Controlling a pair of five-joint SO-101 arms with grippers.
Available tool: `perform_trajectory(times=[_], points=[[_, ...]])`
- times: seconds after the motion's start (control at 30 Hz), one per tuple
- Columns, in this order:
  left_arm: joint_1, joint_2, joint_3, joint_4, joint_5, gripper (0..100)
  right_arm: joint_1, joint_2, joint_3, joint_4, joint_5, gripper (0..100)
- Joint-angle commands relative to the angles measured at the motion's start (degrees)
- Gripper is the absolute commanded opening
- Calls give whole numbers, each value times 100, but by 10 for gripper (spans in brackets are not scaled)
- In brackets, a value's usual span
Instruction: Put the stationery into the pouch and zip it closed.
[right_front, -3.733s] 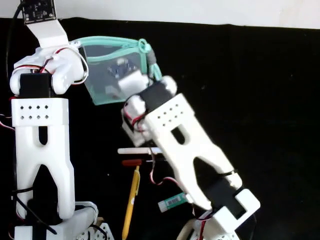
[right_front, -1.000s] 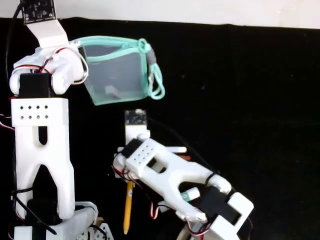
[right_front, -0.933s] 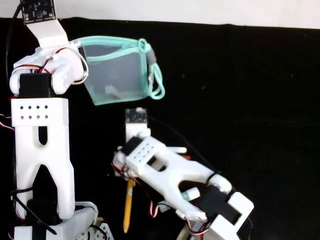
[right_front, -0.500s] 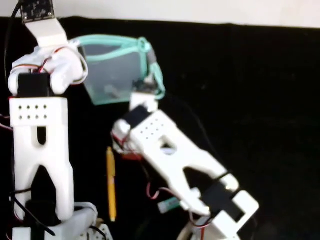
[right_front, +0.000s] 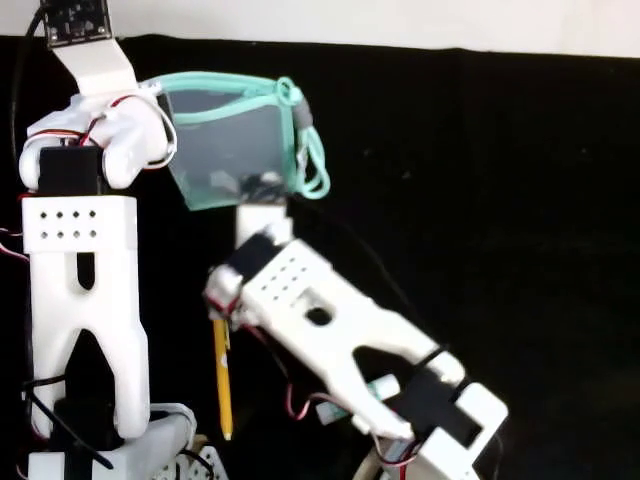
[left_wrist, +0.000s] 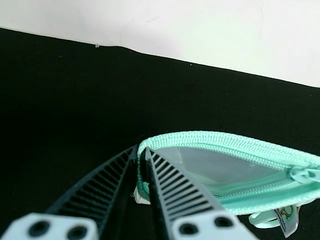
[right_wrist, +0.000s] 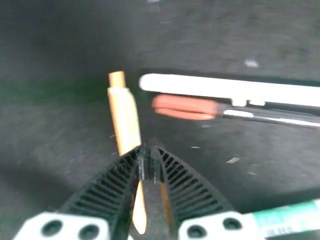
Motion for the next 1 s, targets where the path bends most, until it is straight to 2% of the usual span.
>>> perform_trajectory(times=[0.0,0.4,0.63,0.7,0.9,0.97], points=[[-4,127,-13,35,26,7,-215,-251,-4,-277,-62,9],[-4,127,-13,35,26,7,-233,-251,629,-1437,-70,9],[-4,127,-13,35,26,7,-233,-251,831,-1648,-70,12],[-4,127,-13,35,26,7,-251,-251,822,-1648,-70,47],[-4,127,-13,35,26,7,-523,-251,822,-1666,-70,299],[-4,127,-13,35,26,7,-532,-242,831,-1666,-70,309]])
